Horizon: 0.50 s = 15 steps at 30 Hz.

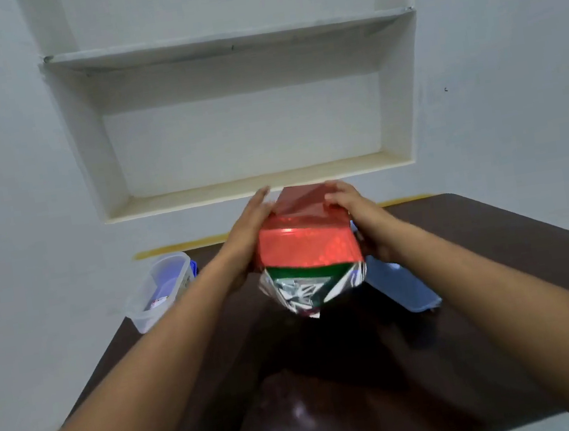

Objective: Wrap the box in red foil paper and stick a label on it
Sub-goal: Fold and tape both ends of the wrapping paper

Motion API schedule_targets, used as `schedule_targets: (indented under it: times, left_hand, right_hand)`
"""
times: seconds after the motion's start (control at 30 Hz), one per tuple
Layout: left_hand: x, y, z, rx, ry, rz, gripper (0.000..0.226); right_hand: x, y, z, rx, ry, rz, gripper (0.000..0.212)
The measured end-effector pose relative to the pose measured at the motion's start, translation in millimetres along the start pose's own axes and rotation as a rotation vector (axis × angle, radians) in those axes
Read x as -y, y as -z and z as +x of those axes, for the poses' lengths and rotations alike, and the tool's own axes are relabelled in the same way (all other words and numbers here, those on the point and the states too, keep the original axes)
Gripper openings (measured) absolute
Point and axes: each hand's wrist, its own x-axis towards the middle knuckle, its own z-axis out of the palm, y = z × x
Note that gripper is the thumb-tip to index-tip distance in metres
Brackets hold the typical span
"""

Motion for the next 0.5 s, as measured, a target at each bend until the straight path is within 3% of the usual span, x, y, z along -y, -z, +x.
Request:
schedule_targets:
  times: [0.03, 0.2, 0.4, 0.5]
  left_hand:
    - [-5.8, 4.6, 0.0, 0.032, 0.061, -0.027, 0.042]
    - [-26.3, 14.8, -3.1, 0.013, 0.313, -0.193, 0.052]
    - [-22.7, 19.8, -1.7, -0.073, 0.448, -0.164, 0.052]
    - [-14.3, 19.0, -5.5, -0.116, 0.479, -0.202, 0.046]
  right_hand:
    - [6.8, 0.8, 1.4, 0.034, -0.112, 0.038, 0.025]
    - [29.2, 9.9, 3.0, 0.149, -0.421, 0.187, 0.052]
    - [14.6, -4.3, 2.7, 0.185, -0.4, 0.198, 0.08]
    - [6.2, -10.6, -6.1, 0.114, -0.341, 0.171, 0.077]
